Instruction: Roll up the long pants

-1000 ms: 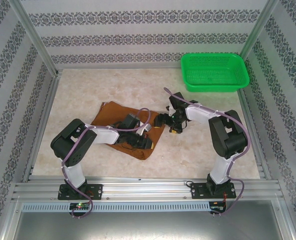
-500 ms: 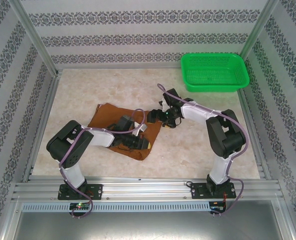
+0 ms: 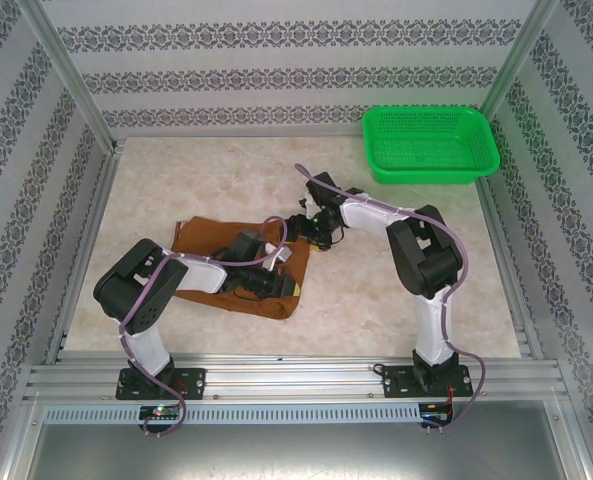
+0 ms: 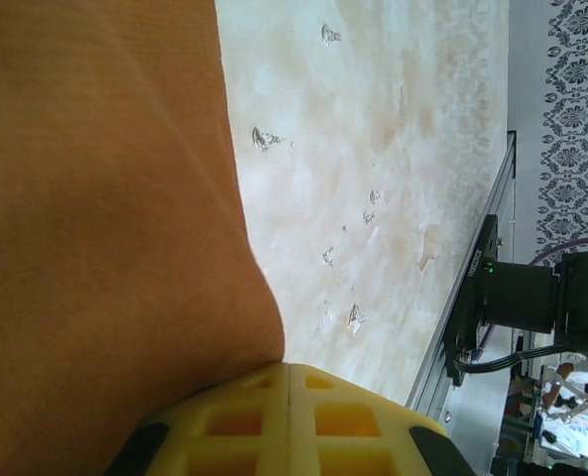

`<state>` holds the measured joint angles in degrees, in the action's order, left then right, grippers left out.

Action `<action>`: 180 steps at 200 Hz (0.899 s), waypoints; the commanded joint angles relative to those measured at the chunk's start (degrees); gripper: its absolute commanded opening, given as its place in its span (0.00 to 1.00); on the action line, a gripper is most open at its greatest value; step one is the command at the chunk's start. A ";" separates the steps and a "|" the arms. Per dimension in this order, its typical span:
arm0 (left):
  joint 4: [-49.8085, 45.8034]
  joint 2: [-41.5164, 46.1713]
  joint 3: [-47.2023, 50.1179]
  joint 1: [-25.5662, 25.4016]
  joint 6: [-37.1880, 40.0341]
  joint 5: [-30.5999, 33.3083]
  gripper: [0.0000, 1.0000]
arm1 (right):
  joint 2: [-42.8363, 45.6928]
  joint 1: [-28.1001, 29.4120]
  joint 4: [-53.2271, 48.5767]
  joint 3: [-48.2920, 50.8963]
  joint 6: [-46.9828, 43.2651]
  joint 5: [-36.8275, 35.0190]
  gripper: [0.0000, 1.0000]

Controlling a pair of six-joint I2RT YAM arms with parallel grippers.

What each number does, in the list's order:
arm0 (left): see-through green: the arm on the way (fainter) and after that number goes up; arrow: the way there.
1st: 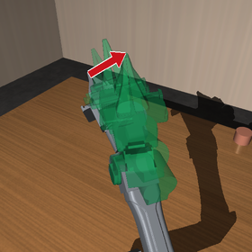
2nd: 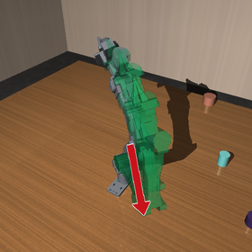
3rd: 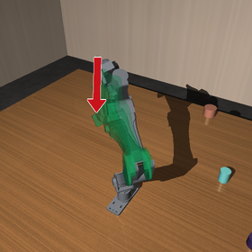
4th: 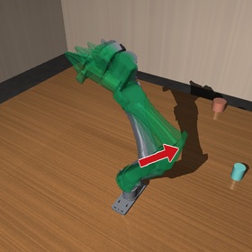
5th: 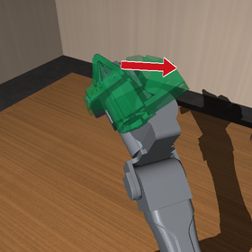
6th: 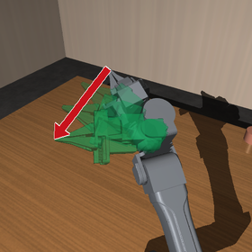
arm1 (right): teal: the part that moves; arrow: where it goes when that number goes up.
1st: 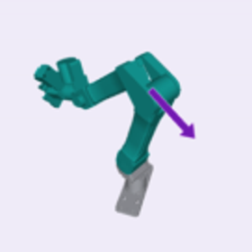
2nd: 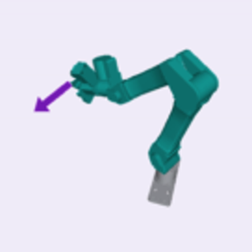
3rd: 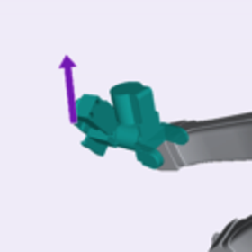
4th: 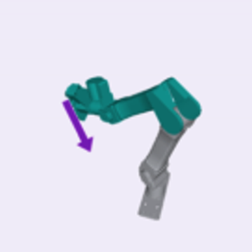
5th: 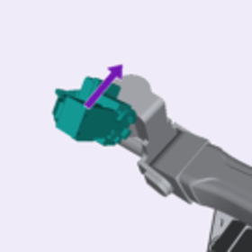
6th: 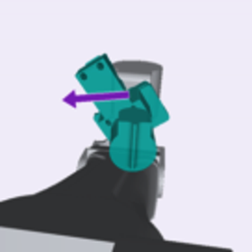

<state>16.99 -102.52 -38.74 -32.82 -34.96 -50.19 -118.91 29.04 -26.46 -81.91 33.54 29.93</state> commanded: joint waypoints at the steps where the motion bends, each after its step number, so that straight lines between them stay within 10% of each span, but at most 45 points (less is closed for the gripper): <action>1: -12.02 -6.01 5.29 0.03 2.30 5.69 0.04 | -5.97 0.48 5.82 -3.78 2.79 3.72 0.32; 8: -12.46 -5.85 5.22 0.03 2.42 6.00 0.04 | -7.22 0.16 5.89 -4.19 3.63 3.65 0.00; 100: -39.18 -9.20 -21.94 0.03 15.59 17.09 0.13 | 23.26 -9.09 10.09 36.98 7.40 -6.82 0.00; 180: -48.21 -15.98 -41.31 -0.38 28.96 26.08 0.19 | 44.56 5.66 8.27 51.75 25.83 -22.27 0.00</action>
<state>-31.59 -117.62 -79.37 -35.64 -12.69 -41.30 -76.29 30.39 -6.37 -32.08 55.40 9.06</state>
